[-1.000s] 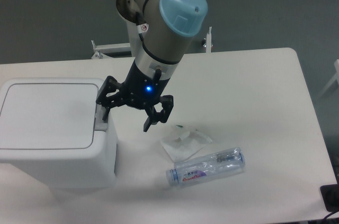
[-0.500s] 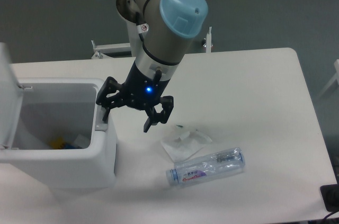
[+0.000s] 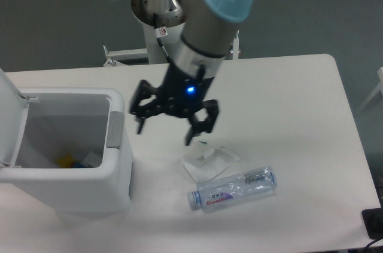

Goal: Open the trash can

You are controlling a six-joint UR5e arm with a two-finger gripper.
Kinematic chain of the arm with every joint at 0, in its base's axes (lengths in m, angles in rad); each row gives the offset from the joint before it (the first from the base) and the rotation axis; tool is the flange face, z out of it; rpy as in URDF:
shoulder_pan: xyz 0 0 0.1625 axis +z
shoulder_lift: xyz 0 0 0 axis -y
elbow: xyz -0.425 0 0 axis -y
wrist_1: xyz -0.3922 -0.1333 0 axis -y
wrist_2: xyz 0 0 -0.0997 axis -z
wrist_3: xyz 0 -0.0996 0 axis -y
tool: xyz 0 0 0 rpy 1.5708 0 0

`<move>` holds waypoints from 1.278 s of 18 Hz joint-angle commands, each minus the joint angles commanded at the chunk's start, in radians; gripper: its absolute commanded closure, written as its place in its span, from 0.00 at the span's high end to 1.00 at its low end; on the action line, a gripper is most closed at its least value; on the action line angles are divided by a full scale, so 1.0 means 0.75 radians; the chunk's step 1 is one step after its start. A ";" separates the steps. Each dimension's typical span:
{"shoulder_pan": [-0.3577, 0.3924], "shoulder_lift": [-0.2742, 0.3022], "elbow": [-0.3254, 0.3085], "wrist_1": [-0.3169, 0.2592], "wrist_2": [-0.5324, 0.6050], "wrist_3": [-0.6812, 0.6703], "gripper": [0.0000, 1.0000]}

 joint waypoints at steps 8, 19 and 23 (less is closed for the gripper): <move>0.249 -0.022 -0.010 -0.012 0.054 0.644 1.00; 0.458 -0.119 -0.041 -0.025 0.291 1.401 1.00; 0.444 -0.125 -0.045 -0.021 0.310 1.434 1.00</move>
